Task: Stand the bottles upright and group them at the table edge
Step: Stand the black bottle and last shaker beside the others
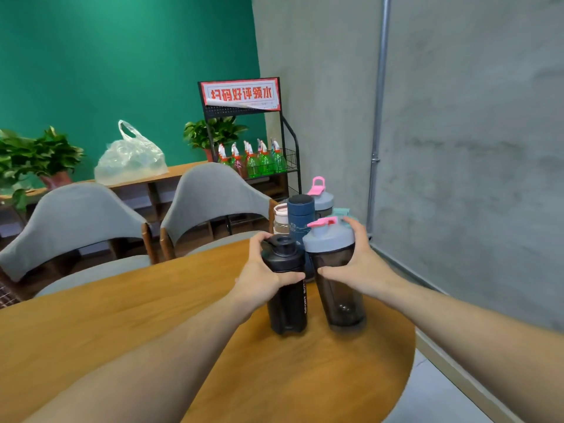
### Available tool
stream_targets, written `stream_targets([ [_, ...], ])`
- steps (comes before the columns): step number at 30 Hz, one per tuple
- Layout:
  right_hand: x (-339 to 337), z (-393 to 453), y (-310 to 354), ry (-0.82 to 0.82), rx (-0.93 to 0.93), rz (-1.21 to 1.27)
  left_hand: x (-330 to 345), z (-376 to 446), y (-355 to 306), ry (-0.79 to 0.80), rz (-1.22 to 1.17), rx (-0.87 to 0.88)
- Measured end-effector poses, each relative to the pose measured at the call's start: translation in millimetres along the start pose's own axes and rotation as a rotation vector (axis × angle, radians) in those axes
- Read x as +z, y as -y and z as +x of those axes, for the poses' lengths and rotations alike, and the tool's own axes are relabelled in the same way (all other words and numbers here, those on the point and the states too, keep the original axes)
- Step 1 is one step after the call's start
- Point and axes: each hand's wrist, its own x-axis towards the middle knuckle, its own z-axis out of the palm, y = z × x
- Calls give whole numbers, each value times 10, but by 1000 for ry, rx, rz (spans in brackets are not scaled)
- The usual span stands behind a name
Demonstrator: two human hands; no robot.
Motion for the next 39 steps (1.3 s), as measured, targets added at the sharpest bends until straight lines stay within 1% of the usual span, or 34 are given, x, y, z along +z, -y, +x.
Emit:
stream_targets([
  [8,-353,304,-461,-51,3,92,514,280,-67,29,57,51],
  [15,-448,473,-772,-78,16,173,827,433,-23,18,112,100],
  [27,-383,539,-979,-38,32,199,847,459,87,-4,154,145],
  [32,-349,583,-972,-7,30,157,868,466,90,-57,175,157],
  [36,-359,597,-963,10,37,172,897,454,81,-99,202,168],
  [39,-367,585,-951,17,48,166,917,458,87,-96,199,151],
])
